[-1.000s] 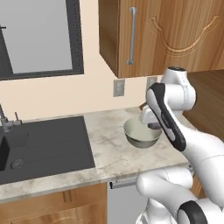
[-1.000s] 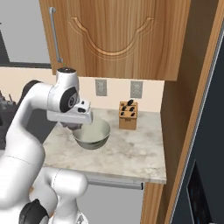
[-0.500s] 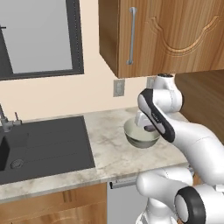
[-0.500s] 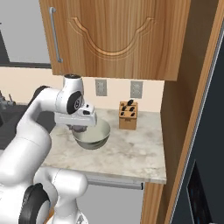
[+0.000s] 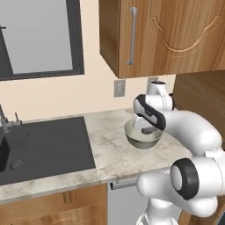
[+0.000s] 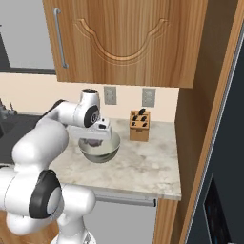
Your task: Take the eggplant, chicken drumstick, and garlic from the freezer and place them in the bowl on the counter.
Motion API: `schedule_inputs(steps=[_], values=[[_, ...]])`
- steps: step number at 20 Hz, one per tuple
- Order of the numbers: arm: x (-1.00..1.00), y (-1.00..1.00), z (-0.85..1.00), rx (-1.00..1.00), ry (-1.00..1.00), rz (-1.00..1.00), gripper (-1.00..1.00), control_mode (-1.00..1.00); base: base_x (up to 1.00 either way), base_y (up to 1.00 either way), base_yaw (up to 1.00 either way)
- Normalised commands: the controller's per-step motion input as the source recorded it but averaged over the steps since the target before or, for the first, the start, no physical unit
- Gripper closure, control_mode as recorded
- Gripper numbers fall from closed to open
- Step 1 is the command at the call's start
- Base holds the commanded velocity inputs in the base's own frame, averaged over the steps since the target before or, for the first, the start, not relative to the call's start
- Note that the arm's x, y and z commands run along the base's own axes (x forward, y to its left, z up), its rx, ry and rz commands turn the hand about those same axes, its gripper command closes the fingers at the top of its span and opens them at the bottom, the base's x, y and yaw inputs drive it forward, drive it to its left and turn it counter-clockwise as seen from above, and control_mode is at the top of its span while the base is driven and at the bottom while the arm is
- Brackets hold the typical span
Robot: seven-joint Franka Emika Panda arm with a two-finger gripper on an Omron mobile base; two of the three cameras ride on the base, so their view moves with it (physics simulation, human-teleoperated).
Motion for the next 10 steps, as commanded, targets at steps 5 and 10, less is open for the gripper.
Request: schedule_inputs(steps=[5,10], values=[[0.45,-0.03,-0.44,0.00,0.10,0.00,1.00,-1.00,0.00,0.00,0.00],[0.19,-0.07,-0.37,0.00,0.09,0.00,1.00,-1.00,0.00,0.00,0.00]])
